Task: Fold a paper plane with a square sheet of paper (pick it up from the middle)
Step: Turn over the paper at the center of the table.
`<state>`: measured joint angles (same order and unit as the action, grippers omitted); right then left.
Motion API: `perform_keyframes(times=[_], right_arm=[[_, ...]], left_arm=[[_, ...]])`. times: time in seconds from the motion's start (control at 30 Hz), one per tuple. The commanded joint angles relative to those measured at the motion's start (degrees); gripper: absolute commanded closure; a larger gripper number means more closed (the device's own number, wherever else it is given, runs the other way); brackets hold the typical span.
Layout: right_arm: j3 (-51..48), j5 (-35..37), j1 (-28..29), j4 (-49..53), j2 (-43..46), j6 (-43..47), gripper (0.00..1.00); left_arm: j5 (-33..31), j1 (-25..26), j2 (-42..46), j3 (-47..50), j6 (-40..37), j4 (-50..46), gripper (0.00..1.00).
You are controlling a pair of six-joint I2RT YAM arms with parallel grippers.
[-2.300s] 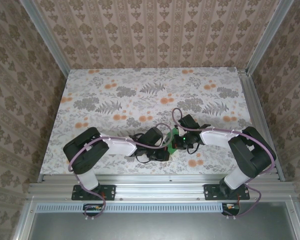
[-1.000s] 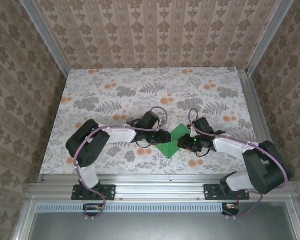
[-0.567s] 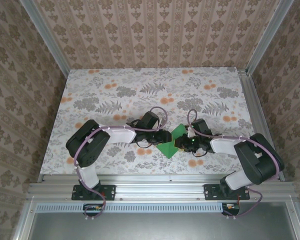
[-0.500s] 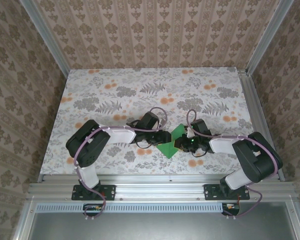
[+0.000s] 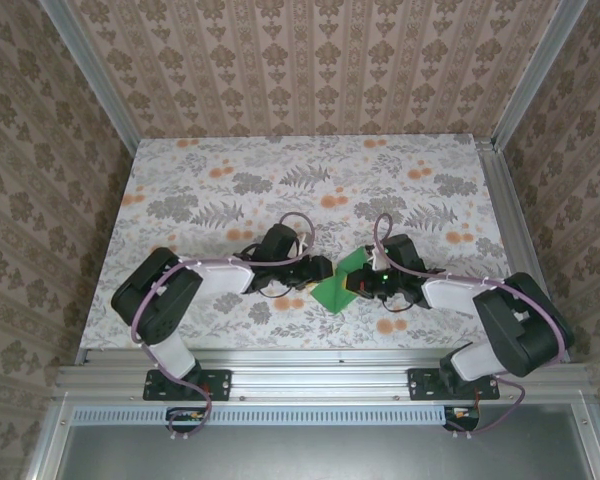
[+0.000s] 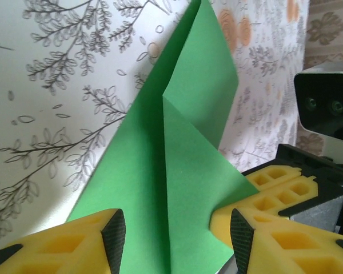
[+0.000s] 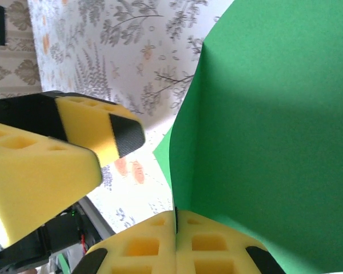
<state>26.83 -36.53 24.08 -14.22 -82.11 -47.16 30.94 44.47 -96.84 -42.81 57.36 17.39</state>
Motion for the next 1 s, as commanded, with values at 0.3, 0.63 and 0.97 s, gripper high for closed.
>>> perform_keyframes(times=[0.3,0.63,0.97], right_arm=[[-0.2,-4.5,-1.3,-4.0,6.3,-2.0,0.98],[-0.7,-5.7,-1.8,-6.7,7.4,-3.3,0.99],[-1.4,-5.9,-2.5,-7.1,7.2,-3.2,0.99]], left_arm=[[3.7,-0.5,0.0,2.7,9.8,15.9,0.45],[5.5,-0.5,-4.8,4.0,18.8,32.0,0.47],[7.4,0.1,-3.7,2.0,16.9,27.9,0.56]])
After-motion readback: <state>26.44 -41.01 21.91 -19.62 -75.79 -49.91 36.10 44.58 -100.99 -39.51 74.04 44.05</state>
